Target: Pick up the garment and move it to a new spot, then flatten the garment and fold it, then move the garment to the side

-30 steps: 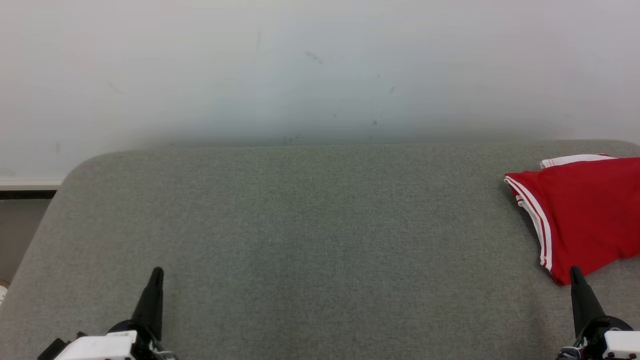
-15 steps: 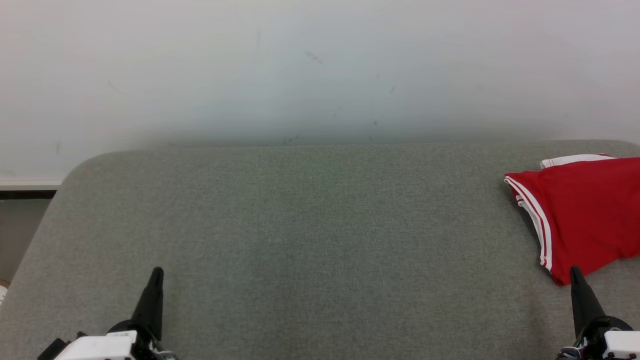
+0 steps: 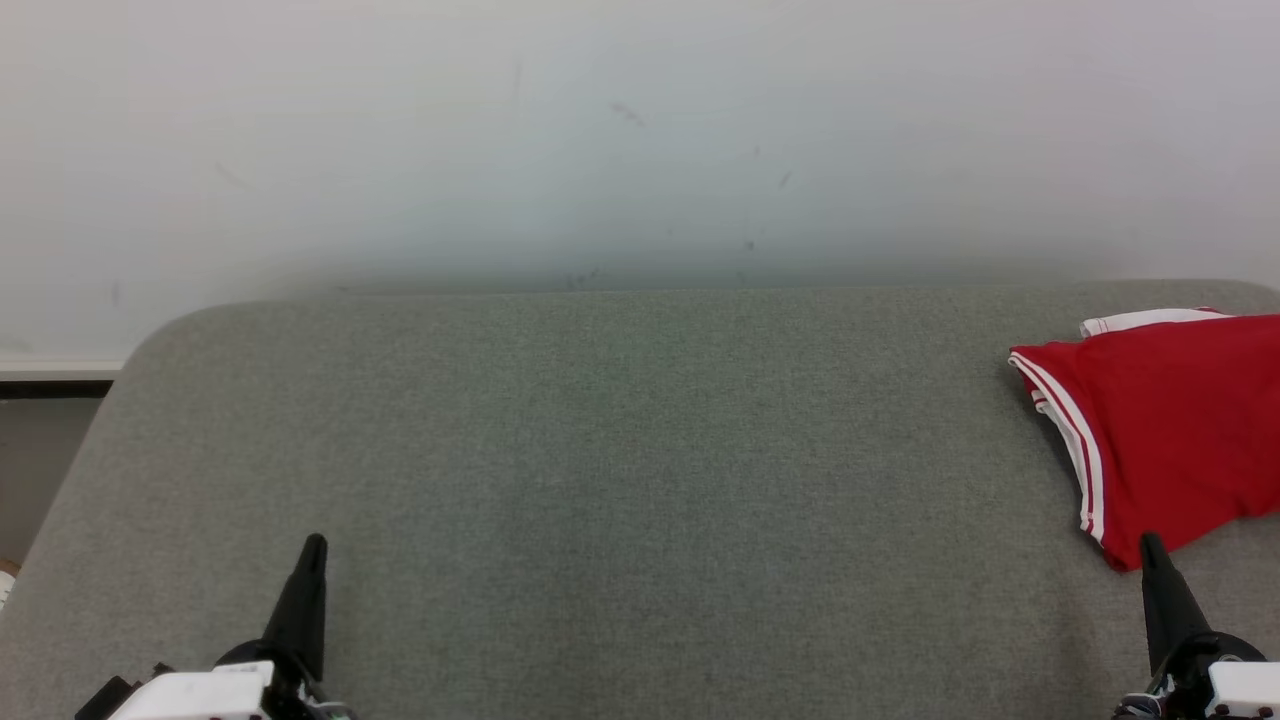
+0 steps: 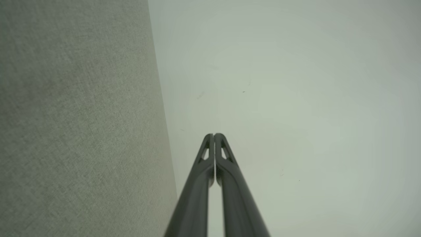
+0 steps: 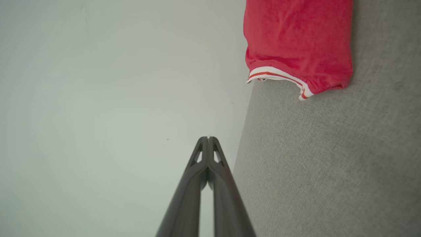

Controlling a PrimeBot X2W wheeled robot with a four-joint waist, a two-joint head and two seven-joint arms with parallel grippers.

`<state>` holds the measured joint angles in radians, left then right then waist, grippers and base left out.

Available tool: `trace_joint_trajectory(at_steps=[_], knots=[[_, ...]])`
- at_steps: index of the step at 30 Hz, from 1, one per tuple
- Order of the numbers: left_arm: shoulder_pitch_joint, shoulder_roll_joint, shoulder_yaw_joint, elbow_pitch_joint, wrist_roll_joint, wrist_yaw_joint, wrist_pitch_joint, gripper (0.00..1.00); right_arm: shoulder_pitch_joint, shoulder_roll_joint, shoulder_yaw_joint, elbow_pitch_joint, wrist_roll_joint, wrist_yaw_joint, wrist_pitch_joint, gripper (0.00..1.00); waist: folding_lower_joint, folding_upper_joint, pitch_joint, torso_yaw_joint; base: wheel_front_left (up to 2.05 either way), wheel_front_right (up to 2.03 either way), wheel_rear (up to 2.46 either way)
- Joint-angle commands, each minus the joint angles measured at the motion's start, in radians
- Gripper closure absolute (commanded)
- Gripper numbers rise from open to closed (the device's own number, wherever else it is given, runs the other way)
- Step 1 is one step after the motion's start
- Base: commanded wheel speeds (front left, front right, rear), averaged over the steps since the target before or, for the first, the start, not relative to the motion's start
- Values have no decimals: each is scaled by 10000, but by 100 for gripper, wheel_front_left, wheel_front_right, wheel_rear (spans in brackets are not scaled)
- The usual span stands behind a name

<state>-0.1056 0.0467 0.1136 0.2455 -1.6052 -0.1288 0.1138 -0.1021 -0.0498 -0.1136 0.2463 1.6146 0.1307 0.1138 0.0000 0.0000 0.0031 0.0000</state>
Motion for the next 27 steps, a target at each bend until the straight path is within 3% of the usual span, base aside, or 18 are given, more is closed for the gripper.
trace_joint_trajectory(at_steps=[1, 27], knots=[[-68, 66, 22, 4, -143, -45, 39, 100, -117, -10, -43, -31, -36, 0, 41, 100, 0, 0, 0, 0, 0, 0, 0], [-68, 67, 21, 3, -144, -45, 37, 100, -118, -10, -45, -31, -41, 2, 40, 100, 0, 0, 0, 0, 0, 0, 0]])
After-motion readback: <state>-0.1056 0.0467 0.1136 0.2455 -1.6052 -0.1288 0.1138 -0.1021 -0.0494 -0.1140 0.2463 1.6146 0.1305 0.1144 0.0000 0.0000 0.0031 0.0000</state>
